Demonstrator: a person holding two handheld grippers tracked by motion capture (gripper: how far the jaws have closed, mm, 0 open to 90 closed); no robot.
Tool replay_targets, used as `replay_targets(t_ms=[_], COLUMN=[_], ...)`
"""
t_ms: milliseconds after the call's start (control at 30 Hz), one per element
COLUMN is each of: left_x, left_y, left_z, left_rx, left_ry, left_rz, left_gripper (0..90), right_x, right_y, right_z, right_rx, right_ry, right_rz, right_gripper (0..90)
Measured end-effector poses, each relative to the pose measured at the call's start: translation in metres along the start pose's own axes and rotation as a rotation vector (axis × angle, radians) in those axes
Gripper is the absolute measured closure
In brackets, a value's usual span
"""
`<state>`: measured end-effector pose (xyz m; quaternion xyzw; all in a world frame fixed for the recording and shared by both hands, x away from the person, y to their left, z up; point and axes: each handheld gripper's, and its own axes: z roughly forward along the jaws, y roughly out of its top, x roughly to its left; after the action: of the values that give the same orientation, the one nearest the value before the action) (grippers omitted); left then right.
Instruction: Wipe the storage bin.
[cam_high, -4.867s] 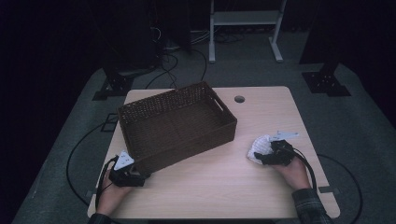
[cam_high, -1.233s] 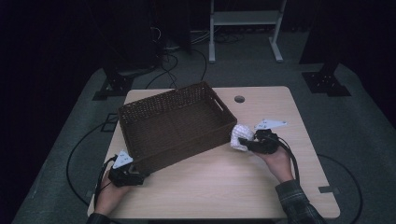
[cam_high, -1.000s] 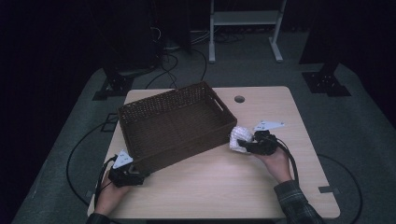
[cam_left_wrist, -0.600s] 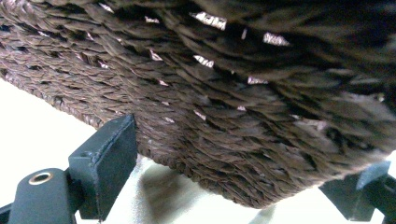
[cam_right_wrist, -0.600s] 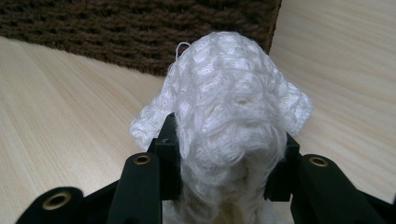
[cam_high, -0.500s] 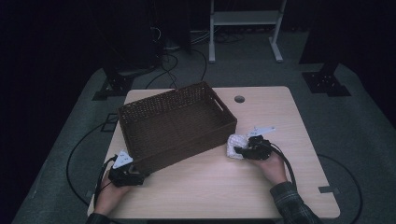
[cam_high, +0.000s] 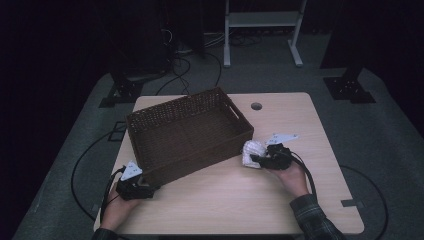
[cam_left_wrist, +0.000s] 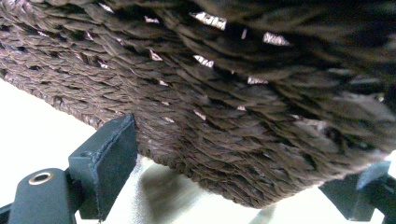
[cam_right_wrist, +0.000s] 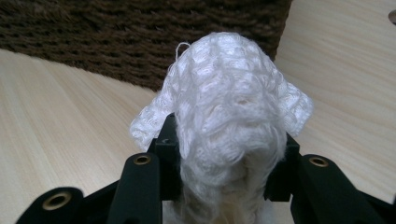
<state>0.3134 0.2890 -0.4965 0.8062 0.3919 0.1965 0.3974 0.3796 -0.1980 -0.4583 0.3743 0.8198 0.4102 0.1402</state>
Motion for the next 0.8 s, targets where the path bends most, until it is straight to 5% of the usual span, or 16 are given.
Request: replay_targets(t_ms=[800], left_x=[0.0], left_y=[0.0], left_z=[0.0], left_rx=[0.0], left_ry=[-0.002], left_rz=[0.001], left_gripper=[13.2], right_x=[0.008], right_y=[0.023], right_z=[-0.03], right_rx=[-0.126], right_ry=[0.005], right_rz=[-0.022], right_gripper=[57.9])
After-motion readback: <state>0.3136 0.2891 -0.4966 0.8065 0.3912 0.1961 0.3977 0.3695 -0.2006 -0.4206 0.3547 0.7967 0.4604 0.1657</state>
